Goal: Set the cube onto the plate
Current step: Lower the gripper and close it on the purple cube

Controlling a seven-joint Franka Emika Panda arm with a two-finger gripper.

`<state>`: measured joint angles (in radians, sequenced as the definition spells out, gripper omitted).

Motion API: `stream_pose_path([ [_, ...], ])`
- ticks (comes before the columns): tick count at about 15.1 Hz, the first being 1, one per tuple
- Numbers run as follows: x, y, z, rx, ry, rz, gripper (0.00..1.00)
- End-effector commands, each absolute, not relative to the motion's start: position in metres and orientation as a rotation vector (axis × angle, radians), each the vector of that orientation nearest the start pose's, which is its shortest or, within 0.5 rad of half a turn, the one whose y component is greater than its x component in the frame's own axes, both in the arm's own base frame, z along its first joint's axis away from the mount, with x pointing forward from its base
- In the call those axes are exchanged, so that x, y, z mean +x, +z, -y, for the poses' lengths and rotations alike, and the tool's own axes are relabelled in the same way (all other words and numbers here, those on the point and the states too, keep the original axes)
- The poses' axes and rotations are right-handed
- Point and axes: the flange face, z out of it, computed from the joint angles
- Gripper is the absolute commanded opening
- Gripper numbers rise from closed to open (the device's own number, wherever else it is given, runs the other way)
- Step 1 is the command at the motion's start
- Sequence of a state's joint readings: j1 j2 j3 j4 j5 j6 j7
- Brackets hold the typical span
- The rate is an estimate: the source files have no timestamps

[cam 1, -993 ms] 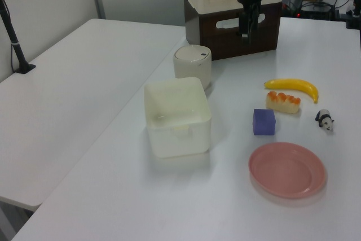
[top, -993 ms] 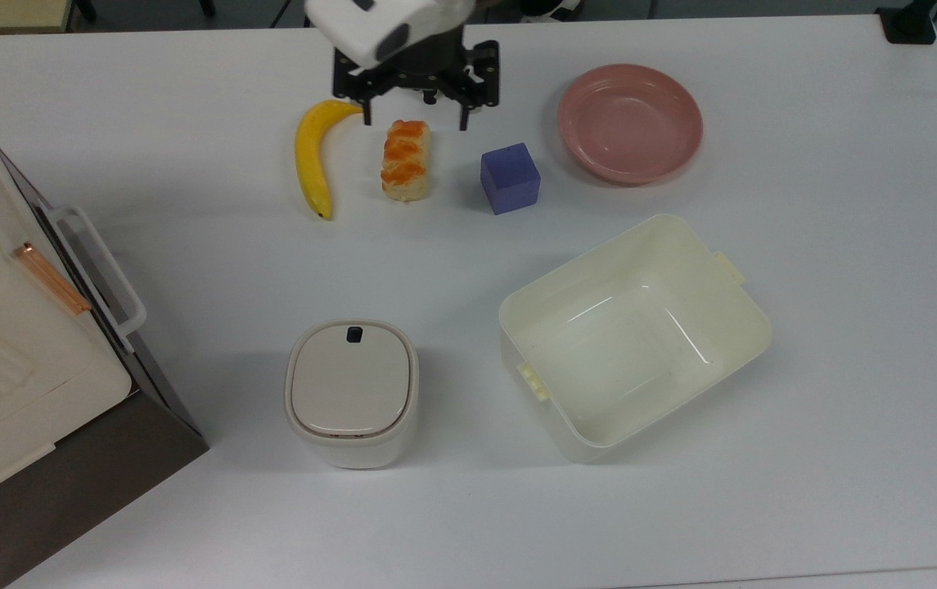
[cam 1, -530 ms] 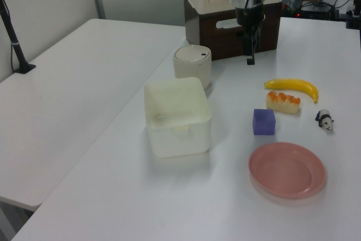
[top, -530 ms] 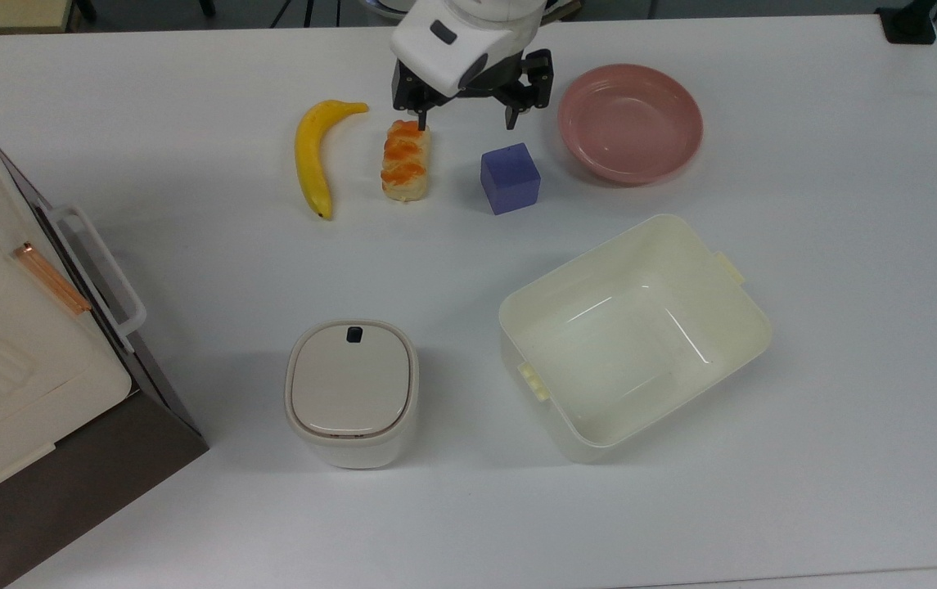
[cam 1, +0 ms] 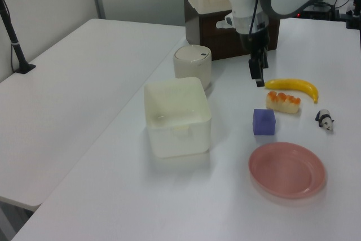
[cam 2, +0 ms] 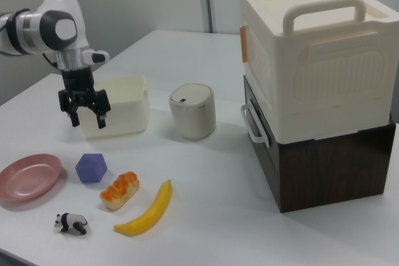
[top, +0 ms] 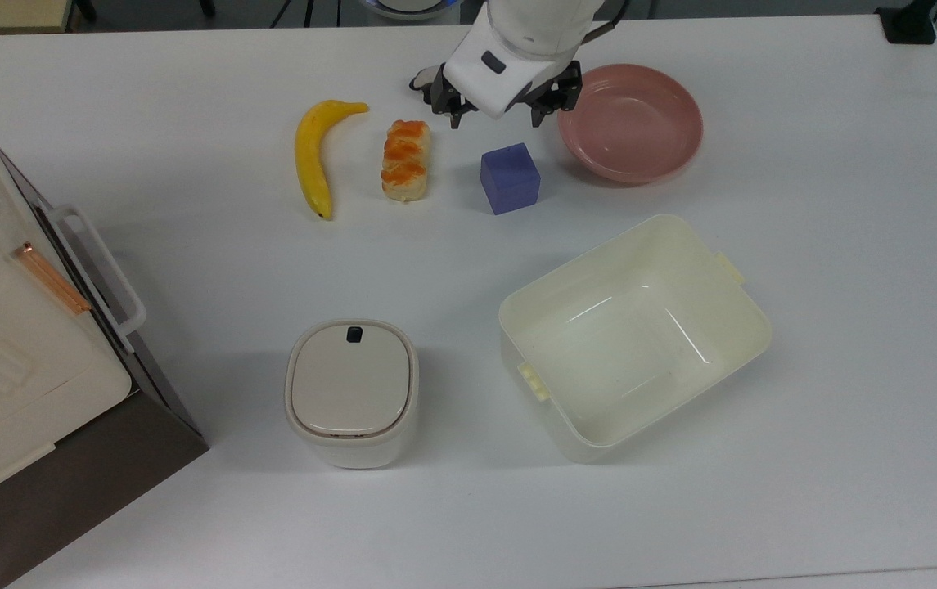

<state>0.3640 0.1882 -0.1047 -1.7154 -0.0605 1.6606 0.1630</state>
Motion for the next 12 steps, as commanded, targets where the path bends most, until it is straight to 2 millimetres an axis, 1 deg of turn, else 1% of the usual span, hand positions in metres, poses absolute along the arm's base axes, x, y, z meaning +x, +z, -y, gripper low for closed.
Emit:
stream_pose_path([
  [1,0.553,0.419,-0.15,-3.207,0.328,0.234,1.0],
  [3,0.545,0.395,-0.155,-3.195,0.347,0.328,1.0],
  [4,0.543,0.389,-0.155,-3.187,0.349,0.375,1.0],
  [6,0.542,0.38,-0.155,-3.171,0.329,0.446,1.0],
  [8,0.541,0.375,-0.164,-3.16,0.315,0.502,1.0],
  [9,0.542,0.368,-0.169,-3.158,0.315,0.518,1.0],
  [12,0.545,0.354,-0.175,-3.156,0.303,0.537,1.0],
])
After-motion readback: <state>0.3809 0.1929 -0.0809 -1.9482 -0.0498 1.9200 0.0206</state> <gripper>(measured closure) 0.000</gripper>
